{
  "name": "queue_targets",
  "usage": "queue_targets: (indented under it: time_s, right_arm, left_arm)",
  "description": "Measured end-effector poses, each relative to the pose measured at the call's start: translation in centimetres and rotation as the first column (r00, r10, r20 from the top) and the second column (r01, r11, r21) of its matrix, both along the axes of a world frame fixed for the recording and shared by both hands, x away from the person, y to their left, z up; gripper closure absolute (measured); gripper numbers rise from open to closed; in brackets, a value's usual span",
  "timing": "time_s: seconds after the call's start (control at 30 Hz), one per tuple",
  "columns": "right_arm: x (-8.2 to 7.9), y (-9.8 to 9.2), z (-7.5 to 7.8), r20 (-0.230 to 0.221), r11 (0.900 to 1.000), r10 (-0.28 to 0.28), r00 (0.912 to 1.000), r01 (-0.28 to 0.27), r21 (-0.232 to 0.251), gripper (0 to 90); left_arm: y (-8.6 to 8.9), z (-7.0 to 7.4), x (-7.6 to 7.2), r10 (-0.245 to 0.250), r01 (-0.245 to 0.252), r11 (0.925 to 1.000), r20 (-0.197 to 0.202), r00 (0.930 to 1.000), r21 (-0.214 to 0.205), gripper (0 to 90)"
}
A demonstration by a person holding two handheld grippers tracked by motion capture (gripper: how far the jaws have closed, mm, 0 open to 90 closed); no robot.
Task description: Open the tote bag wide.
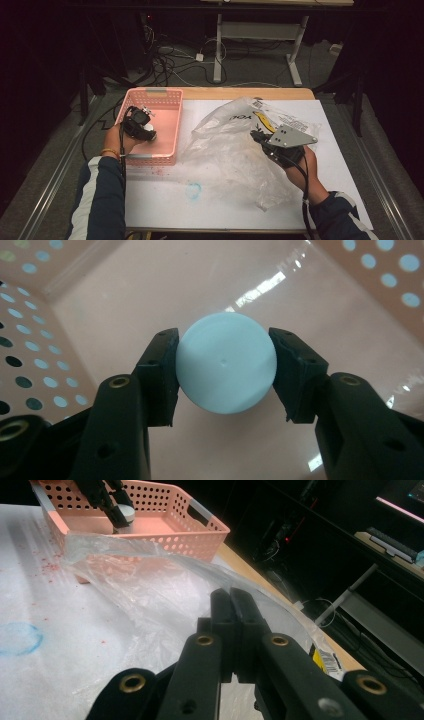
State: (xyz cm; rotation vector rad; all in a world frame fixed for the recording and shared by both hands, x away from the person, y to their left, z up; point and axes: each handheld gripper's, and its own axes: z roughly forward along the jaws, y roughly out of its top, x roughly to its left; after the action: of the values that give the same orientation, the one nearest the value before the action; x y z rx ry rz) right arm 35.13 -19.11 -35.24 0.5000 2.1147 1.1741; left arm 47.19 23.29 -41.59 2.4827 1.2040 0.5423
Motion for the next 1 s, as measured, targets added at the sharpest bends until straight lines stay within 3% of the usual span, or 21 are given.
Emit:
queue_targets:
  time_s: [0.17,0.33,0.6,0.73,0.9,1.0]
  right_arm:
    - [0.1,0.0,-0.1,0.004,0.9999,-0.015,0.9999,0.015,0.004,90.0]
    - [0.2,-0.1,-0.1,0.004,0.9998,-0.017,0.9998,0.017,0.006,90.0]
    - [0.4,-0.2,-0.1,0.008,0.9997,-0.024,0.9997,0.024,0.006,90.0]
    - [0.5,-0.4,0.0,0.014,0.9995,-0.032,0.9994,0.032,0.005,90.0]
    - [0.6,-0.6,0.0,0.021,0.9988,-0.048,0.9986,0.047,0.010,90.0]
    - [0.8,-0.7,0.0,0.016,0.9985,-0.054,0.9984,0.054,0.013,90.0]
  left_arm:
    - [0.2,0.4,-0.5,0.006,-0.005,0.9996,0.047,0.9989,-0.026,47.4]
    - [0.7,0.8,-0.9,0.010,-0.005,0.9970,0.063,0.9980,-0.077,47.5]
    - [0.7,1.3,-1.2,0.043,-0.019,0.9865,0.148,0.9881,-0.163,47.5]
    - [0.1,1.3,-0.9,0.048,-0.018,0.9856,0.176,0.9833,-0.168,47.5]
    - [-0.4,1.8,-1.7,0.042,0.013,0.9725,0.228,0.9728,-0.232,47.6]
    - [-0.8,2.7,-2.7,0.041,0.038,0.9609,0.275,0.9605,-0.274,47.6]
